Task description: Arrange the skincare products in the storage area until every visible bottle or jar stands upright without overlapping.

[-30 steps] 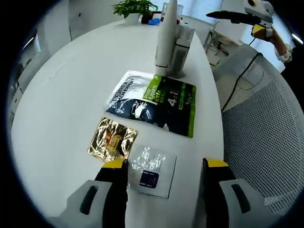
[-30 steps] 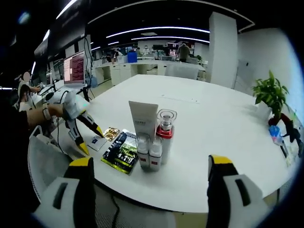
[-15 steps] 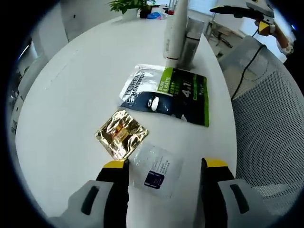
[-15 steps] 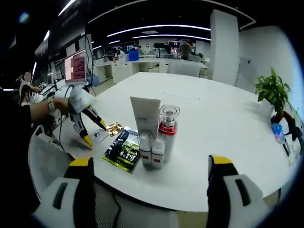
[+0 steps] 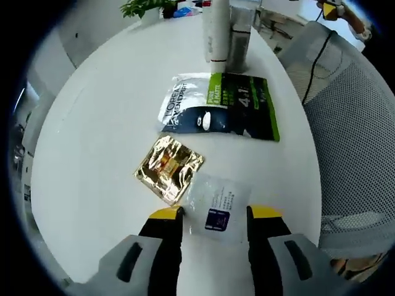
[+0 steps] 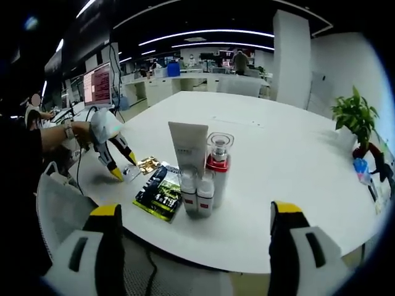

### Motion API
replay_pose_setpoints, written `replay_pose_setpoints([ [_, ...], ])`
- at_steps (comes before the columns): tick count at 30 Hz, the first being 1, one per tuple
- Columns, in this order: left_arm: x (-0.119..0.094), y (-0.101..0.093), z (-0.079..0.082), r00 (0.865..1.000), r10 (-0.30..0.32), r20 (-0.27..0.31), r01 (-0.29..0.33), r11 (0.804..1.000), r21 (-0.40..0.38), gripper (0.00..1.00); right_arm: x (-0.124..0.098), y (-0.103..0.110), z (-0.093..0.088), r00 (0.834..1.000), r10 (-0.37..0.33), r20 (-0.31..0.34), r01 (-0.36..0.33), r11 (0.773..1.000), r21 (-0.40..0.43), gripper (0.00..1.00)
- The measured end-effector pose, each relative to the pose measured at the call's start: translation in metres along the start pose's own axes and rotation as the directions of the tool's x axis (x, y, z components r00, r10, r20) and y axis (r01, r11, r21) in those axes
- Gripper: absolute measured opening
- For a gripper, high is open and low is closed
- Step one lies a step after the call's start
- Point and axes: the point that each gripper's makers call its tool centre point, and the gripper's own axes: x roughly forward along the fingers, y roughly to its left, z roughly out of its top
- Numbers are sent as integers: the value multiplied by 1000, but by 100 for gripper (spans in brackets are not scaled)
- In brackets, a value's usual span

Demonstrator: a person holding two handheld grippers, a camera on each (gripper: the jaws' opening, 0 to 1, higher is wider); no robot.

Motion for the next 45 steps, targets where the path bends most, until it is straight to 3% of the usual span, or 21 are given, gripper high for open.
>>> replay_pose_setpoints([
  [8, 2, -9, 8, 1000, -14, -6, 14, 1000, 6, 37, -2, -1, -1, 1000, -3, 4, 3, 1000, -2, 100],
  [11, 3, -13, 16, 1000, -12, 5, 12, 1000, 2, 28, -3, 0, -1, 1000, -2, 2, 2, 1000, -4, 100],
  [20, 10, -24, 31, 1000, -4, 31, 5, 999, -39, 28, -6, -1, -5, 1000, -9, 2, 9, 1000, 1, 100],
  [27, 11, -24, 36, 999, 25, 45, -21, 996, -88, 28, -7, 1, -5, 1000, -7, 3, 7, 1000, -5, 100],
  [34, 9, -19, 42, 994, 78, 72, -72, 995, -74, 32, -6, 2, -7, 1000, -5, -6, 5, 1000, -10, 100],
  [38, 4, -12, 41, 992, 106, 72, -102, 993, -60, 28, -6, 3, -7, 1000, -4, -6, 4, 1000, -10, 100],
  [45, -7, -6, 42, 990, 120, 79, -118, 993, -32, 35, -3, 4, -8, 1000, 5, -11, -5, 1000, -12, 100],
])
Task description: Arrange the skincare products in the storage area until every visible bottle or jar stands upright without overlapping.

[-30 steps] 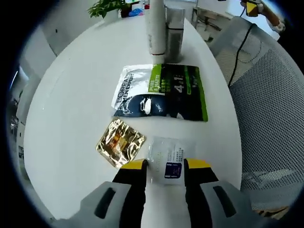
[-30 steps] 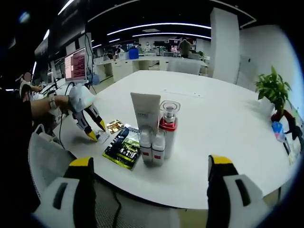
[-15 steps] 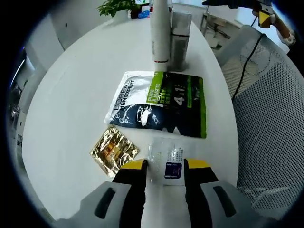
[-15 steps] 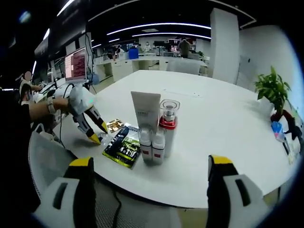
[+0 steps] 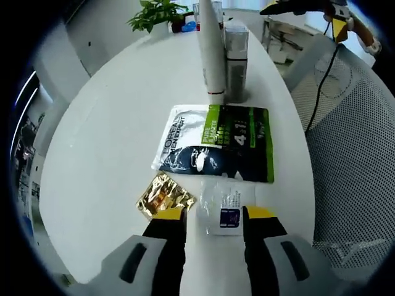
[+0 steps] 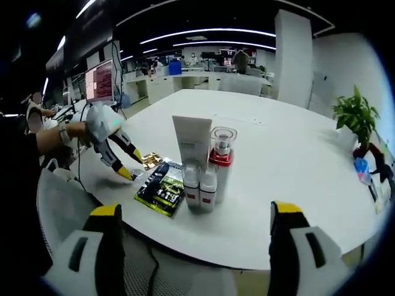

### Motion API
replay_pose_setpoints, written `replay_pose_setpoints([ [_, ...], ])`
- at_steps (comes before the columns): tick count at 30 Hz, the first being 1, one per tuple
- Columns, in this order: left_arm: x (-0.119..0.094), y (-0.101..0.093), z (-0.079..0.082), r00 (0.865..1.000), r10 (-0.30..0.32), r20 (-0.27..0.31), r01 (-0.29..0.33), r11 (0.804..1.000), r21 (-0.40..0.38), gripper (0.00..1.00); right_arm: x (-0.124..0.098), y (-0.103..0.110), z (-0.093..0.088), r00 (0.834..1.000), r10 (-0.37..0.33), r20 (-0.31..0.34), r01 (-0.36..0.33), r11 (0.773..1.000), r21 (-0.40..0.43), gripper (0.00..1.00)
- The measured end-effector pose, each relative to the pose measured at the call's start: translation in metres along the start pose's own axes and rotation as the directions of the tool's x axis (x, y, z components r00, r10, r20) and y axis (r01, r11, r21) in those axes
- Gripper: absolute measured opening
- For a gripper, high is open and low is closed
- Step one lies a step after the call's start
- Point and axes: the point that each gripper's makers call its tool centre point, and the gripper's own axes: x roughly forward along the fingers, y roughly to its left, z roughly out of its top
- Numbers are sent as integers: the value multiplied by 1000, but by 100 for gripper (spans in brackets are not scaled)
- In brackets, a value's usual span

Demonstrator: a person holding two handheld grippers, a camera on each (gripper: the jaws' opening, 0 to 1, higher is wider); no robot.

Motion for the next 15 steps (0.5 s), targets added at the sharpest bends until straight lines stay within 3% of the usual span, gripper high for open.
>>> replay_pose_setpoints([
  [7, -7, 20, 1, 1000, 20, 4, -20, 999, 33, 38, 0, 0, -1, 1000, 1, -6, -1, 1000, 0, 100],
  [10, -6, 17, 11, 997, -46, 66, 42, 998, 54, 43, 0, -1, 0, 1000, 1, -5, -1, 1000, -1, 100],
  [12, -6, 24, 12, 997, -48, 68, 45, 998, 40, 46, -1, -1, -1, 1000, -2, -7, 2, 1000, -2, 100],
  [15, -2, 32, 10, 998, -44, 53, 38, 994, 104, 46, -1, -2, -2, 1000, -5, -11, 6, 1000, 3, 100],
])
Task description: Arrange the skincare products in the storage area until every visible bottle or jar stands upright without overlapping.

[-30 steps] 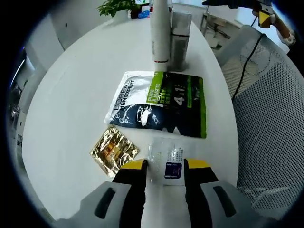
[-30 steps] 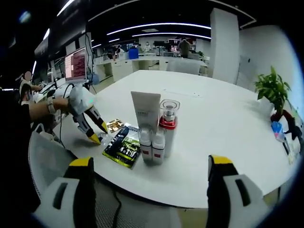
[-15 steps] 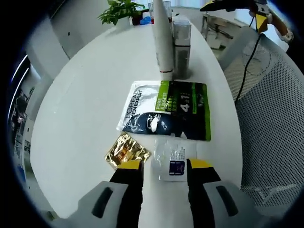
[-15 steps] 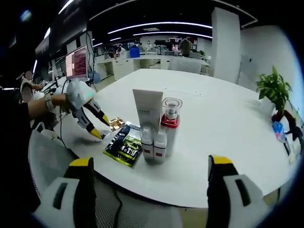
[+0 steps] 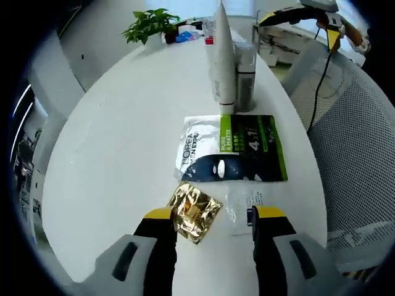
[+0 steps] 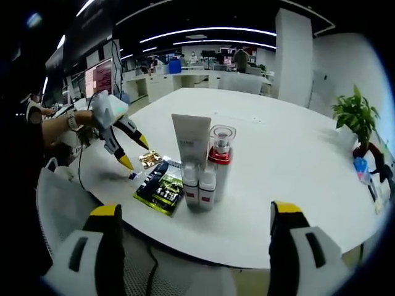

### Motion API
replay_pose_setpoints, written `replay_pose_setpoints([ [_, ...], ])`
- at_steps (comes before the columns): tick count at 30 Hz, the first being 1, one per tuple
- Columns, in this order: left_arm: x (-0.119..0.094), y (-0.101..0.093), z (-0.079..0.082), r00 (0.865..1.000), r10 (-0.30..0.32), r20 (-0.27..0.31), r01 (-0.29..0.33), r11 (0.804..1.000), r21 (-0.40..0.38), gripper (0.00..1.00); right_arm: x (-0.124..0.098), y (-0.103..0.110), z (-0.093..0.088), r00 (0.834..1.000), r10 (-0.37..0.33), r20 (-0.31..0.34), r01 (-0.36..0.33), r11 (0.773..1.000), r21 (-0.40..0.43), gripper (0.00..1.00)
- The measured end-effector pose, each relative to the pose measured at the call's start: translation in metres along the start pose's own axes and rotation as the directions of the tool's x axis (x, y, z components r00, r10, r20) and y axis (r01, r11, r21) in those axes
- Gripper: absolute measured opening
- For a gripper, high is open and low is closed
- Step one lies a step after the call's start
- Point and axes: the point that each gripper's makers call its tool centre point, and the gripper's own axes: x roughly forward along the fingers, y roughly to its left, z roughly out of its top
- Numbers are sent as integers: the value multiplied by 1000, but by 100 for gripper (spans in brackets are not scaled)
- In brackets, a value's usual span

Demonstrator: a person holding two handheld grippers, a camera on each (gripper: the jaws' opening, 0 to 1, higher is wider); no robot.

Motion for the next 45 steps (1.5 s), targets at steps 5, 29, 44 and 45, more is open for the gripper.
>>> replay_pose_setpoints([
  [5, 8, 8, -5, 999, -37, -22, 38, 999, 25, 47, -1, 0, -2, 1000, -3, -9, 3, 1000, 0, 100],
  [29, 31, 27, -13, 990, -123, -73, 123, 992, -2, 44, 1, 3, -7, 999, -1, -41, 1, 1000, 1, 100],
  [44, 29, 21, -14, 991, -45, -128, 24, 987, -157, 37, 2, 1, -9, 999, 2, -41, -2, 1000, 5, 100],
  [45, 29, 19, -14, 991, -41, -125, 20, 986, -166, 37, 2, 2, -9, 999, 2, -37, -2, 1000, 4, 100],
])
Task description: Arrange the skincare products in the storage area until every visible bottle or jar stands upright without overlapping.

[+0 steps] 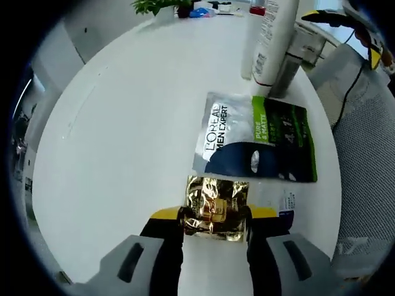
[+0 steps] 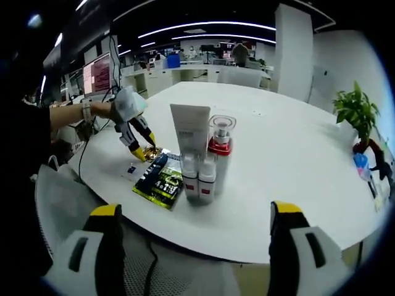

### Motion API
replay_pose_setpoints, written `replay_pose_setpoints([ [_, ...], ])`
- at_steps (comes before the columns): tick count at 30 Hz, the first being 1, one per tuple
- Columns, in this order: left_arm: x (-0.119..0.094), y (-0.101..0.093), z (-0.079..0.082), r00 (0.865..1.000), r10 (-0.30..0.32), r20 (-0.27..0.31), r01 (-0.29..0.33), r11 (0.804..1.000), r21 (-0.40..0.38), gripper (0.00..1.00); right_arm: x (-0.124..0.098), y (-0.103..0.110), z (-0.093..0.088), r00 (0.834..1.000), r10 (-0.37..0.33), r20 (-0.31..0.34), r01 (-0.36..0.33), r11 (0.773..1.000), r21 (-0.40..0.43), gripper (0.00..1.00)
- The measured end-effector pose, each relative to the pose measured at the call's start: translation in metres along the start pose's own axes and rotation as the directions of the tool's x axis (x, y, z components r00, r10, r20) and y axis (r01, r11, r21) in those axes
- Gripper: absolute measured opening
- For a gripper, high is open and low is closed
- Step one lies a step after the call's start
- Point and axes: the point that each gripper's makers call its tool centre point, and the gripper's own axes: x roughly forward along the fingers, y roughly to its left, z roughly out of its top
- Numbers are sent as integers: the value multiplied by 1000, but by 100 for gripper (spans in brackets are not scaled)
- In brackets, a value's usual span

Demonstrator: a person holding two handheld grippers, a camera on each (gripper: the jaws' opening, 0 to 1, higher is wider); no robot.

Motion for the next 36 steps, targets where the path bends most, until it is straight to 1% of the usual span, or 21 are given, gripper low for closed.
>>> replay_pose_setpoints([
  [5, 0, -8, 1, 1000, 6, 21, -5, 1000, -9, 37, 0, 2, -2, 1000, 4, -2, -4, 1000, -1, 100],
  [6, 0, -8, 1, 1000, 8, 23, -8, 1000, -21, 37, 0, 2, -2, 1000, 4, -2, -4, 1000, -2, 100],
  [11, 0, -13, 1, 1000, 11, 17, -10, 1000, -22, 37, -1, 1, -4, 1000, 5, -5, -5, 1000, -4, 100],
  [15, 0, -11, 1, 1000, 6, 19, -6, 1000, -10, 37, -1, 1, -4, 1000, 4, -4, -4, 1000, -3, 100],
  [16, 0, -10, 2, 1000, 0, 29, 0, 1000, 7, 37, -1, 1, -4, 1000, 3, -4, -4, 1000, -6, 100],
  [24, 1, -11, 2, 1000, -4, 31, 4, 1000, 8, 37, -1, 0, -6, 1000, 2, -13, -2, 1000, -6, 100],
  [29, 1, -10, 2, 999, -5, 32, 5, 1000, 3, 39, -2, 2, -4, 1000, 5, -12, -5, 1000, -19, 100],
  [31, 1, -10, 3, 999, 1, 34, -2, 1000, 20, 39, -2, 2, -3, 1000, 4, -13, -4, 1000, -24, 100],
  [36, 1, -11, 4, 999, 4, 33, -5, 1000, 29, 39, -2, 2, -2, 1000, 4, -12, -4, 1000, -31, 100],
])
